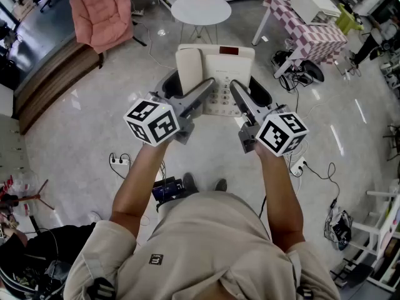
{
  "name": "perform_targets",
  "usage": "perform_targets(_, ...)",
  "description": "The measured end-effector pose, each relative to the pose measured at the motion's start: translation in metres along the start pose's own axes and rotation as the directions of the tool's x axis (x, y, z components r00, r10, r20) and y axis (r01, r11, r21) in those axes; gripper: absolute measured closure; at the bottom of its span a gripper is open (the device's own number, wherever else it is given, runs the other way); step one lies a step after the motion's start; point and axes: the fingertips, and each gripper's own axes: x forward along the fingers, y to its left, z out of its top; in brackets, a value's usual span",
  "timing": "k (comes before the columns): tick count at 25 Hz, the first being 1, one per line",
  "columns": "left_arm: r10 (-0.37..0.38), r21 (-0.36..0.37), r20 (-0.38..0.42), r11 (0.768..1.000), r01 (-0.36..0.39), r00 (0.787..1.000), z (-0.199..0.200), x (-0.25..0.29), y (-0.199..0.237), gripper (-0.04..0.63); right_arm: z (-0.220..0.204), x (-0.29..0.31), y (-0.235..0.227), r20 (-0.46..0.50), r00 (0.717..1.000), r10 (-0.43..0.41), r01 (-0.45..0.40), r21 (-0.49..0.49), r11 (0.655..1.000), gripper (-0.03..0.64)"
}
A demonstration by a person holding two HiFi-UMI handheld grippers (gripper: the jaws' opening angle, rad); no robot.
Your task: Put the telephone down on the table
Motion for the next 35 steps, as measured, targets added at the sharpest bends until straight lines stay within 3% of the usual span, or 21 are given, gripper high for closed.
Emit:
perform_targets(25,-0.050,-0.008,-0.021,0.999,0.050,0.999,0.014,-0.015,0.042,0.212,-0.012,0.039,0.019,0.024,0.998,-0.050,0.050,0.018,0.999,0.417)
perform_targets(35,-0.030,-0.010,-0.017,0.999,0.030,0.999,0.018,0.008,0.061,0.212,-0.005,0.063,-0.004,0.014,1.000,-0.018,0.017,0.035,0.999,0.417)
